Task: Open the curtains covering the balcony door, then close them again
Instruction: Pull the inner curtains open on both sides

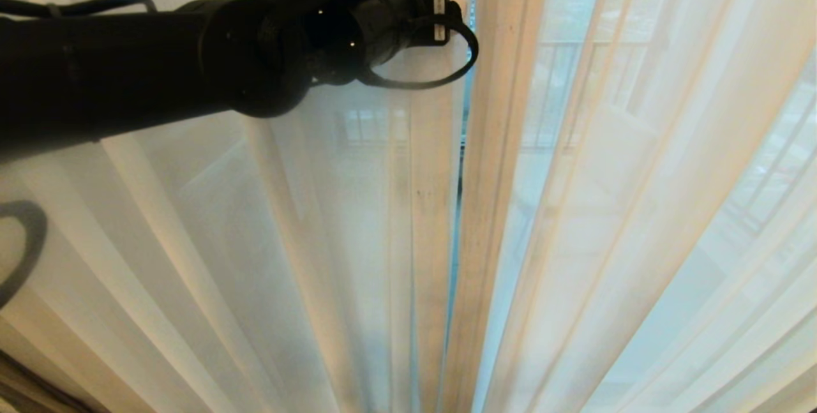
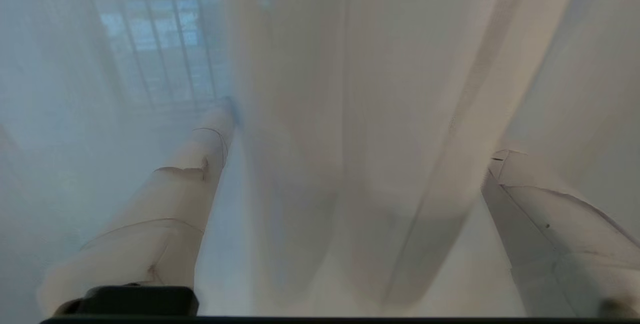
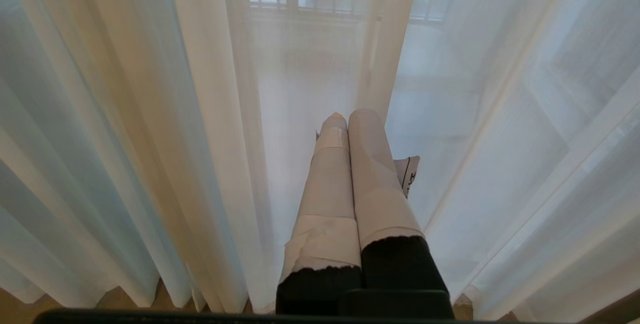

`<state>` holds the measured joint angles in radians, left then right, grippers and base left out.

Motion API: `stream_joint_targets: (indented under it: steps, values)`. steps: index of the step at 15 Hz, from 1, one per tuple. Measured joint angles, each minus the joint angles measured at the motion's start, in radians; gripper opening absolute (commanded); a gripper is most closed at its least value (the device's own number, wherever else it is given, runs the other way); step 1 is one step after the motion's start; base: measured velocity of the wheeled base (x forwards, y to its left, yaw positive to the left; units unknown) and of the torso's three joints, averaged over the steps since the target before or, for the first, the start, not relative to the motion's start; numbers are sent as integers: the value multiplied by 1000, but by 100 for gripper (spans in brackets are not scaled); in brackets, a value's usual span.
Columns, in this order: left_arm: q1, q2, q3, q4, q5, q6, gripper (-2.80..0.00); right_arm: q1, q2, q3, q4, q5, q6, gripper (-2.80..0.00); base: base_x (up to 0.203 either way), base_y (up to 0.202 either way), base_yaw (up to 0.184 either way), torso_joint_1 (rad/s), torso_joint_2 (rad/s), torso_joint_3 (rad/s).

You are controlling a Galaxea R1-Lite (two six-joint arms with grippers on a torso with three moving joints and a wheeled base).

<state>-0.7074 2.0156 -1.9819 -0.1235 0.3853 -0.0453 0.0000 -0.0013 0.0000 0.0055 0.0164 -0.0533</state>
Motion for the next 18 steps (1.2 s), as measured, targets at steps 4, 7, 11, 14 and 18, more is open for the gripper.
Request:
stream_joint_targets:
  steps: [4, 7, 11, 14, 18]
  values:
    - [8, 5, 3, 0, 3, -2, -280, 0, 0, 0, 1, 0, 0, -280, 0, 0, 0, 0, 0, 0]
    - [11, 5, 3, 0, 3, 0, -280, 0, 0, 0, 0, 0, 0, -280, 0, 0, 0, 0, 0, 0]
    - [29, -13, 8, 1, 6, 8, -280, 0, 0, 0, 0, 0, 0, -280, 0, 0, 0, 0, 0, 0]
    - [53, -37, 14, 2, 24, 39, -280, 0, 0, 0, 0, 0, 0, -280, 0, 0, 0, 0, 0, 0]
    - [106, -95, 56, 2, 22, 66, -280, 0, 0, 0, 1, 0, 1, -280, 0, 0, 0, 0, 0, 0]
